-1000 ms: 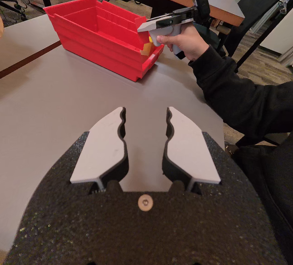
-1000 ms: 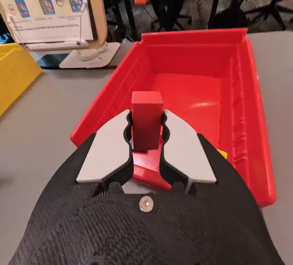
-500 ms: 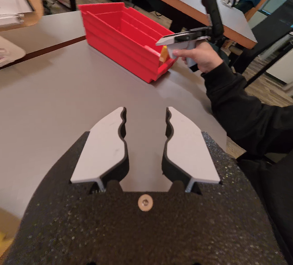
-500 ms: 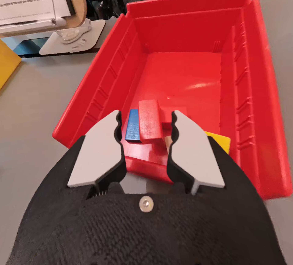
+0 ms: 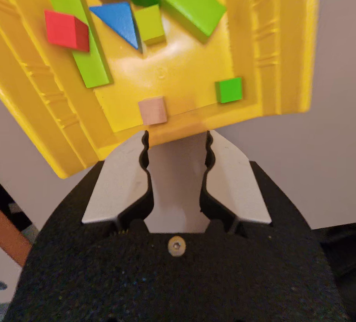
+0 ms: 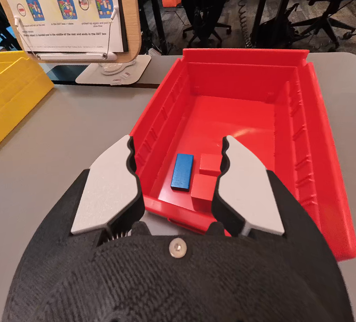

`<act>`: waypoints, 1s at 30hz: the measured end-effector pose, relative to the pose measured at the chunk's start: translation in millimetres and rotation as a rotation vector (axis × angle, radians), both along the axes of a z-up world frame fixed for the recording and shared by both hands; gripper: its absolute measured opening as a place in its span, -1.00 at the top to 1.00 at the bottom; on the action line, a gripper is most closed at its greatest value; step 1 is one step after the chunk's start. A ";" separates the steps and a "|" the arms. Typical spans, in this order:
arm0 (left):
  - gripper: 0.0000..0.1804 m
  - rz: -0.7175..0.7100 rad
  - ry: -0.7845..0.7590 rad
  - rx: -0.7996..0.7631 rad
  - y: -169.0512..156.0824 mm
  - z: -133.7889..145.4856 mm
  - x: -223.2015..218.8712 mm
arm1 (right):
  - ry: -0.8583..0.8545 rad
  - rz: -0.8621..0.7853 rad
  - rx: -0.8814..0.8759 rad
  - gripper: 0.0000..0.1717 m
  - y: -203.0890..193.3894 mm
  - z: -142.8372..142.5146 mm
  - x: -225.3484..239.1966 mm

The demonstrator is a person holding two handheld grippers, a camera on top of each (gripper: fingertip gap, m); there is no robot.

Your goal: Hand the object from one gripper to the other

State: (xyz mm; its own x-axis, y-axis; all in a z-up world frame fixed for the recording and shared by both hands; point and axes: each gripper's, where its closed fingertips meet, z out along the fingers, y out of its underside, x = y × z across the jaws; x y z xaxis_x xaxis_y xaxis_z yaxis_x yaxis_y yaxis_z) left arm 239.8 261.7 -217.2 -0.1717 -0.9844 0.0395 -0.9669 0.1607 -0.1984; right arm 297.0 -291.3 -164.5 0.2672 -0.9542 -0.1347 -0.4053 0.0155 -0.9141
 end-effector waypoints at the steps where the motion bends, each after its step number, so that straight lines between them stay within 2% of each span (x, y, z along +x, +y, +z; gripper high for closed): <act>1: 0.38 0.011 0.045 0.020 6.5 -8.8 1.2 | 0.000 0.006 0.000 -0.02 2.5 -0.1 0.1; 4: 0.39 0.053 0.139 0.066 22.3 -28.8 5.2 | -0.004 0.029 0.003 -0.02 11.4 0.7 0.1; 10: 0.40 0.087 0.225 0.065 31.0 -56.9 10.4 | 0.009 0.071 -0.016 -0.02 24.9 -2.7 0.3; 12: 0.47 0.095 0.228 0.063 32.9 -61.5 11.5 | 0.009 0.075 -0.014 -0.02 26.4 -3.3 0.6; 13: 0.63 0.092 0.229 0.047 31.3 -62.8 11.8 | 0.010 0.076 -0.012 -0.02 26.6 -3.6 0.7; 16: 0.65 0.055 0.191 0.072 33.0 -57.9 14.7 | 0.012 0.076 -0.007 -0.02 25.9 -3.4 0.5; 19: 0.65 0.015 0.077 0.079 27.7 -34.7 21.9 | 0.003 0.076 -0.002 -0.02 26.1 -0.3 -0.2; 23: 0.65 -0.048 -0.156 -0.007 2.0 17.6 30.4 | -0.028 0.116 0.020 -0.02 37.3 9.0 -2.5; 26: 0.65 -0.165 -0.354 -0.250 -47.7 63.4 28.1 | -0.079 0.208 0.074 -0.05 59.3 24.1 -8.1; 30: 0.65 -0.403 -0.588 -0.573 -120.6 119.8 7.2 | -0.161 0.434 0.215 -0.03 108.1 54.0 -28.7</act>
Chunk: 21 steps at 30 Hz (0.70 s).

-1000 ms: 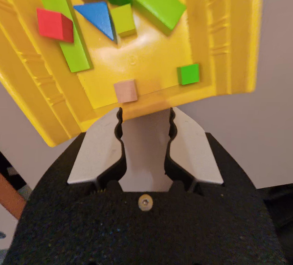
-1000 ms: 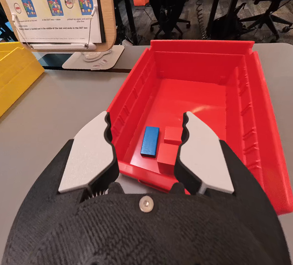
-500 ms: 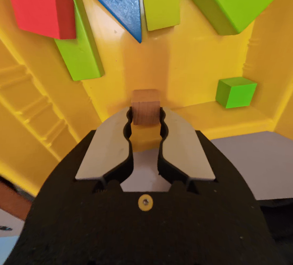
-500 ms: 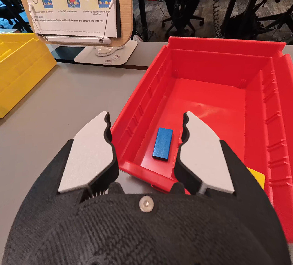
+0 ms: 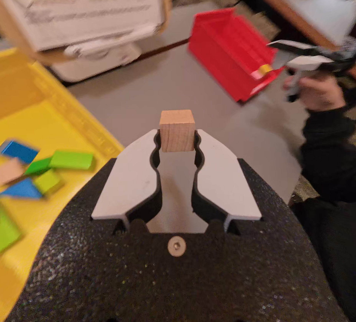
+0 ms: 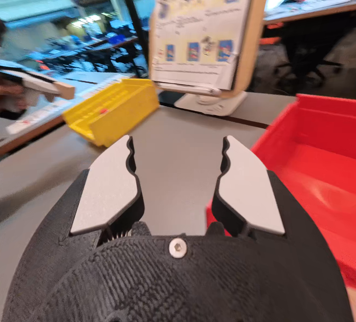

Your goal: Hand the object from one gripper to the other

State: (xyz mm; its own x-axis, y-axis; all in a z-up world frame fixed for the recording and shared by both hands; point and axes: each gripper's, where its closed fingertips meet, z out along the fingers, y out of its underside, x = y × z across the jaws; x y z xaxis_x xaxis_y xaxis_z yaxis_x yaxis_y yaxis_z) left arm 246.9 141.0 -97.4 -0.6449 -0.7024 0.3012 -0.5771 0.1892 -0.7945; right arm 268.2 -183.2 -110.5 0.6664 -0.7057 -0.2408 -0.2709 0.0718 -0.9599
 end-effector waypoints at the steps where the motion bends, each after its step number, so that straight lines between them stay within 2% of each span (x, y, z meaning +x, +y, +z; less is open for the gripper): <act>1: 0.65 -0.054 -0.053 -0.053 -15.5 10.3 -6.9 | -0.019 0.059 0.035 0.01 12.5 7.8 -7.0; 3: 0.65 -0.174 -0.139 -0.173 -48.0 28.0 -23.8 | -0.064 0.182 0.102 0.15 37.6 24.8 -23.8; 6: 0.65 -0.368 -0.223 -0.347 -94.6 44.9 -54.3 | -0.115 0.355 0.187 0.12 73.3 46.1 -52.5; 10: 0.65 -0.526 -0.267 -0.405 -138.9 41.8 -83.2 | -0.144 0.545 0.242 0.07 110.4 61.1 -89.1; 15: 0.65 -0.602 -0.318 -0.358 -172.3 30.8 -105.3 | -0.194 0.685 0.218 0.26 135.6 63.2 -117.7; 21: 0.65 -0.601 -0.352 -0.349 -181.6 29.0 -112.2 | -0.173 0.743 0.160 0.38 145.1 49.3 -123.8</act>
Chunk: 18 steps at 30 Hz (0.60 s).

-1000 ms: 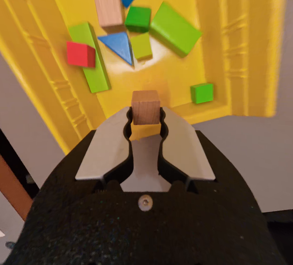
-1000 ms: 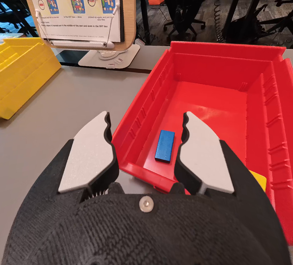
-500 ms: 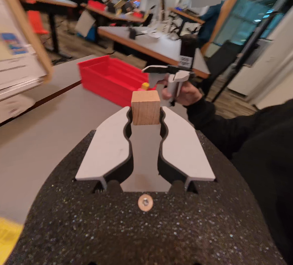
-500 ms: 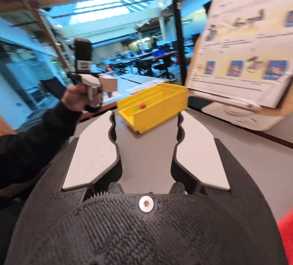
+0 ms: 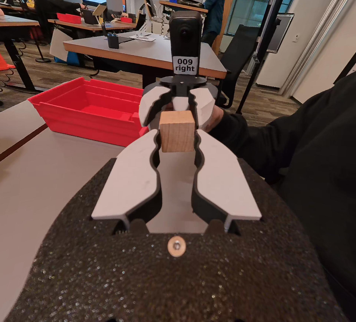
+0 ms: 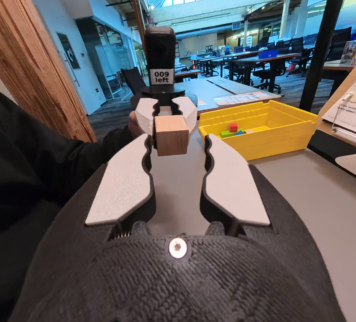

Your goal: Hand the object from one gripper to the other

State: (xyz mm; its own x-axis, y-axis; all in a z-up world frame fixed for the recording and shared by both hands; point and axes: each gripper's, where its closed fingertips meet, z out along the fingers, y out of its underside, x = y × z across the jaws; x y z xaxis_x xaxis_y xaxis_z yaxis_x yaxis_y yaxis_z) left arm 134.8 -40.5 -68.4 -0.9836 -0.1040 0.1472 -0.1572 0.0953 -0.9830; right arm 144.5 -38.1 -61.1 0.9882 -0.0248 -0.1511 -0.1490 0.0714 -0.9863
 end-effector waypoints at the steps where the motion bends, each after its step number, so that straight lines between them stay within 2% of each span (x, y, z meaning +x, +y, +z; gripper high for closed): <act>1: 0.65 -0.002 0.001 -0.002 -0.4 -0.4 -0.7 | -0.001 0.013 -0.005 0.41 0.7 -1.5 -1.4; 8: 0.65 -0.007 0.006 -0.032 -1.3 -3.2 -2.8 | -0.048 0.052 -0.009 0.61 3.7 -2.5 -8.7; 12: 0.65 0.022 -0.013 -0.029 -0.4 -8.1 -0.6 | -0.066 0.043 -0.046 0.62 4.1 -7.6 -8.3; 14: 0.63 0.094 -0.029 -0.035 1.9 -9.6 7.3 | -0.075 0.000 -0.060 0.62 3.5 -9.3 -1.8; 16: 0.52 0.177 -0.041 -0.053 6.4 -9.2 15.5 | -0.088 -0.070 -0.082 0.62 -3.5 -12.2 10.7; 18: 0.52 0.260 -0.046 -0.048 12.7 -14.4 22.8 | -0.086 -0.215 -0.096 0.62 -27.4 -11.1 36.1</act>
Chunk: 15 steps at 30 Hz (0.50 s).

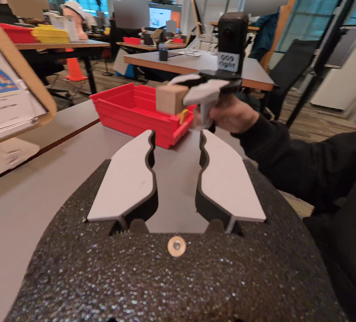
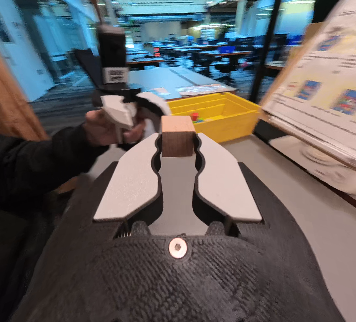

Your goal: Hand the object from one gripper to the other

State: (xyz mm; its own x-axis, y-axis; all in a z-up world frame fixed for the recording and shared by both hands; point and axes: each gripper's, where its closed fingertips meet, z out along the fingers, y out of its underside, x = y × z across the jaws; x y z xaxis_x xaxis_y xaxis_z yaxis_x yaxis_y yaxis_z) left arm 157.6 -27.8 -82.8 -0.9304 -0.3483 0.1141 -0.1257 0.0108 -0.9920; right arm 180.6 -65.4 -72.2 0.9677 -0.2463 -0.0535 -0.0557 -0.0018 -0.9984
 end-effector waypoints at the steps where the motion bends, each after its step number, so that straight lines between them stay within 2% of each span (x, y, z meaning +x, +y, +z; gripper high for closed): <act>1: 0.56 0.032 0.007 0.009 2.5 -5.9 2.9 | 0.006 -0.111 -0.003 0.62 -20.5 0.4 17.9; 3: 0.59 0.071 0.055 0.037 5.3 -23.2 6.9 | 0.060 -0.373 -0.022 0.62 -76.5 -7.8 56.9; 5: 0.60 0.050 0.094 0.040 2.6 -36.6 4.5 | 0.144 -0.681 -0.100 0.62 -148.0 -34.5 91.0; 7: 0.61 0.030 0.132 0.041 -1.2 -46.5 2.3 | 0.229 -0.865 -0.161 0.62 -204.9 -61.7 105.8; 9: 0.61 0.005 0.148 0.064 -6.0 -55.1 -0.2 | 0.298 -0.958 -0.180 0.62 -239.6 -82.3 111.3; 11: 0.61 -0.007 0.154 0.112 -10.4 -63.9 -1.2 | 0.351 -0.999 -0.221 0.62 -257.5 -98.5 112.2; 13: 0.61 -0.011 0.148 0.172 -14.2 -72.4 -1.7 | 0.386 -0.982 -0.271 0.62 -259.0 -107.8 110.5; 15: 0.61 -0.009 0.136 0.237 -16.8 -81.9 -1.6 | 0.443 -0.874 -0.265 0.62 -239.9 -109.7 105.2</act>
